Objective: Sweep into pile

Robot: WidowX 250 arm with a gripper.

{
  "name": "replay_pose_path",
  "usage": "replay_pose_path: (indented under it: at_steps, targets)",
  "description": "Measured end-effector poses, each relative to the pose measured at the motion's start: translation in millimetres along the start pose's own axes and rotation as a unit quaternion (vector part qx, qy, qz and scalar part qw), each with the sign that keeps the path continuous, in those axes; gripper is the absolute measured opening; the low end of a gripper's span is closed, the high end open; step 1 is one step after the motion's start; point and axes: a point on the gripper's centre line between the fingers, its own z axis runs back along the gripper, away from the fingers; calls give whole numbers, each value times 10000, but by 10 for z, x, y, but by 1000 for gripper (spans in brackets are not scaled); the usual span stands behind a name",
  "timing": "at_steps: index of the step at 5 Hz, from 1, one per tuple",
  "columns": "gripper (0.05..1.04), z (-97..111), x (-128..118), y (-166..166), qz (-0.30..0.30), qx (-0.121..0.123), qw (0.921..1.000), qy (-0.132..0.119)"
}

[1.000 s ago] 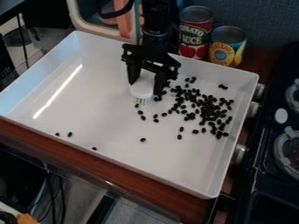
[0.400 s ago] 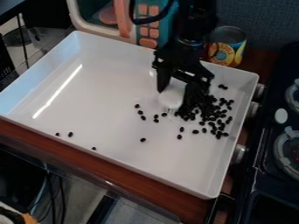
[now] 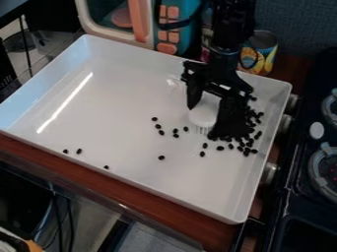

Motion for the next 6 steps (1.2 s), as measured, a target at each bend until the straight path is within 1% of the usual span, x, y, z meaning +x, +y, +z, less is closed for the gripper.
replay_pose_path:
  at_steps: [1, 2, 3, 4, 5, 6]
  targets:
    - [737, 267, -23, 56, 30, -81, 9996, -274]
    - [737, 688, -79, 374, 384, -197, 9960, -781]
    - [736, 883, -228, 705, 691, -128, 9925, -1000]
    - [736, 755, -451, 1049, 798, 242, 9927, -867]
    - [737, 571, -663, 1318, 1001, 564, 9909, -695]
    - [737, 448, -873, 1595, 1188, 829, 9883, -486]
